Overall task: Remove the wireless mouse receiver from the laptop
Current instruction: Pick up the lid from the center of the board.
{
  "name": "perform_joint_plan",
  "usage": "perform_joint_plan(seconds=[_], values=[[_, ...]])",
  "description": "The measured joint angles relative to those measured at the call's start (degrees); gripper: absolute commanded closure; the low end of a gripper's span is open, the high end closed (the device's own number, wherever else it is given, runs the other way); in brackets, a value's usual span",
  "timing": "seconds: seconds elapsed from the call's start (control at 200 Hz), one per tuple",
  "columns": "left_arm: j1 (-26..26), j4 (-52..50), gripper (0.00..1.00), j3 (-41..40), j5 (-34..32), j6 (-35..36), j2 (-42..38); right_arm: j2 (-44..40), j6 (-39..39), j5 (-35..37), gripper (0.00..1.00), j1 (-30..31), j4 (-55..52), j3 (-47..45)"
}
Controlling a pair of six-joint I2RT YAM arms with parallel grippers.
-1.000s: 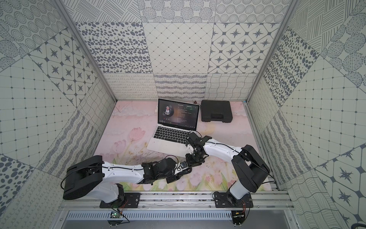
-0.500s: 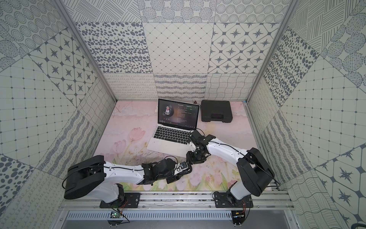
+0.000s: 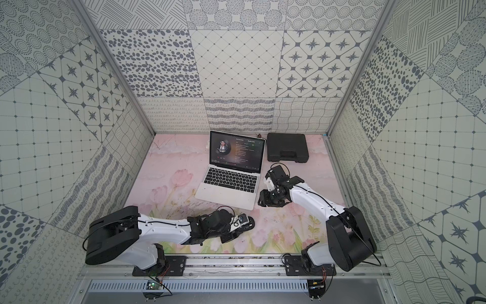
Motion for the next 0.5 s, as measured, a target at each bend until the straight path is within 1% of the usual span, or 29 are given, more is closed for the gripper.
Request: perform_joint_plan(seconds=[0.05,0.165,0.34,0.5], values=[[0.1,0.0,0.97,-0.1,0.0,0.0,-0.2,0.0,-1.5,3.0,0.49,0.0,0.1,0.0],[0.1,-0.5,0.97,-0.2,0.0,0.0,-0.8,1.0,-5.6,10.6,0.6,0.2,0.3,0.4],[0.2,-1.0,0.97,-0.2,0.1,0.0,-1.4,6.8,-11.4,21.7,0.62,2.3,0.4,3.5],[0.2,-1.8,0.97,-0.2,0.1,0.0,-1.7,12.2,-15.5,28.3,0.63,5.7,0.3,7.5]])
